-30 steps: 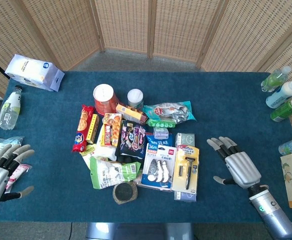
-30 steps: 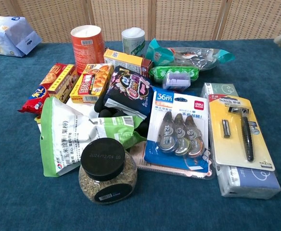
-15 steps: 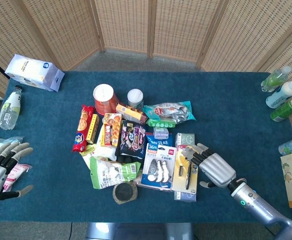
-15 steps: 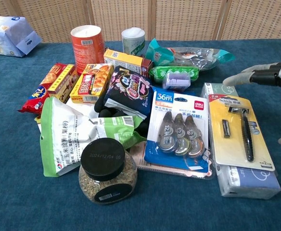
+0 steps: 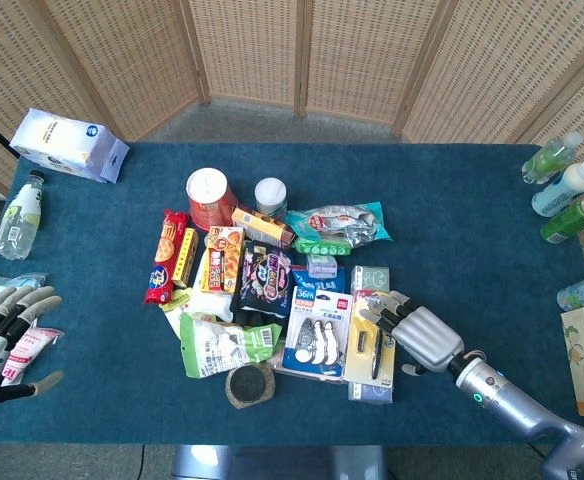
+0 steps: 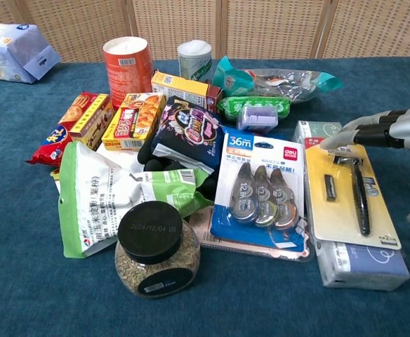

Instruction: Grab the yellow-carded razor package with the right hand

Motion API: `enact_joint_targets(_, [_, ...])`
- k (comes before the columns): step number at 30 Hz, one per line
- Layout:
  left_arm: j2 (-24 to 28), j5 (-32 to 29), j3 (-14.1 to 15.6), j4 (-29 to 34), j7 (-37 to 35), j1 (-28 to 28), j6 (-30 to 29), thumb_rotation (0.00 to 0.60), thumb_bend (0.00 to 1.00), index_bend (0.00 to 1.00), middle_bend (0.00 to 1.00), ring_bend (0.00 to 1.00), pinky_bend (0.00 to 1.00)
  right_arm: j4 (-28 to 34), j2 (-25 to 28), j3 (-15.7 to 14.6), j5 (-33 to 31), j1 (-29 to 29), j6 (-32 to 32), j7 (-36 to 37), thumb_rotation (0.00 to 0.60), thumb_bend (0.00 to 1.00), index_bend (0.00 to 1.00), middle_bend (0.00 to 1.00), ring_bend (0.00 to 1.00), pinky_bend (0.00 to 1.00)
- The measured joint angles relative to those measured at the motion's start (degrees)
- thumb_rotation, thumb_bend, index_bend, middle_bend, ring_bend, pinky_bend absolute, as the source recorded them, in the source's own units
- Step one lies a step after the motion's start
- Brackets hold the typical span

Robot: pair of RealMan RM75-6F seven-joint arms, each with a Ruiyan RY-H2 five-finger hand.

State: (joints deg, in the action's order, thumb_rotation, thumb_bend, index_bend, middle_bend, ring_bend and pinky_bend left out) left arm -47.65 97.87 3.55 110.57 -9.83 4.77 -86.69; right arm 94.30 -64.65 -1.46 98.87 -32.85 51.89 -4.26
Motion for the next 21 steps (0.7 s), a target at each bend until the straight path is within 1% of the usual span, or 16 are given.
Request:
enact_joint_targets(3, [-0.04,-0.16,0.03,-0.30,-0.63,-0.13,-0.10,0.600,0.17,0.16,0.15,0.11,0.00,0.06,-0.12,-0.38,-0.86,-0.74,-2.10,-1.37,0.600,0.18,0.04,0.02,0.00,0.12])
enact_joint_targets(6, [-0.09,-0.26,0.07,-0.75,-1.28,-0.40,-0.49,0.600,0.17,0.16,0.15,0.11,0.00,0.32,-0.30,-0.73,-1.99,-1.53,-3.98,-2.91,0.600,0.18,0.13,0.14,0.03,0.19])
enact_joint_targets(7, [-0.10,-0.27,0.09,-0.87,-1.46,-0.51,-0.65,0.600,0.17,0.16,0.15,0.11,0.00,0.45,-0.38,-0.85,-2.49,-1.79,-4.56,-3.20,0.600,0.19,0.18,0.19,0.07,0.23])
enact_joint_targets(9, [-0.08,-0.28,0.11,-0.99,-1.77,-0.64,-0.85,0.600,0.17,0.16,0.15,0.11,0.00,0.65,-0.53,-0.90,-3.19,-2.18,-5.10,-3.36,0.600,0.20,0.32,0.35,0.20,0.34])
enact_joint_targets(10, [-0.02,-0.29,0.11,-1.08,-1.98,-0.73,-1.02,0.600,0.17,0.16,0.15,0.11,0.00,0.80,-0.57,-0.88,-3.54,-2.42,-5.24,-3.42,0.600,0.20,0.36,0.40,0.25,0.38])
enact_joint_targets(11, [0.04,-0.30,0.10,-1.14,-2.08,-0.80,-1.16,0.600,0.17,0.16,0.15,0.11,0.00,0.95,-0.55,-0.86,-3.76,-2.52,-5.28,-3.43,0.600,0.20,0.42,0.47,0.33,0.44])
enact_joint_targets(12, [0.08,-0.32,0.08,-1.19,-2.16,-0.85,-1.28,0.600,0.17,0.16,0.15,0.11,0.00,1.11,-0.48,-0.84,-3.97,-2.59,-5.31,-3.42,0.600,0.20,0.46,0.52,0.38,0.48])
enact_joint_targets(14, [0.10,-0.28,0.00,-1.27,-2.32,-0.96,-1.59,0.600,0.17,0.16,0.15,0.11,0.00,1.53,-0.11,-0.83,-4.38,-2.72,-5.36,-3.58,0.600,0.21,0.50,0.56,0.44,0.52])
enact_joint_targets(21, [-0.46,-0.25,-0.26,-1.81,-2.76,-0.82,-1.49,0.600,0.17,0.14,0.14,0.11,0.00,3.73,1.42,-0.90,-5.90,-2.73,-5.06,-4.44,0.600,0.21,0.54,0.61,0.55,0.60])
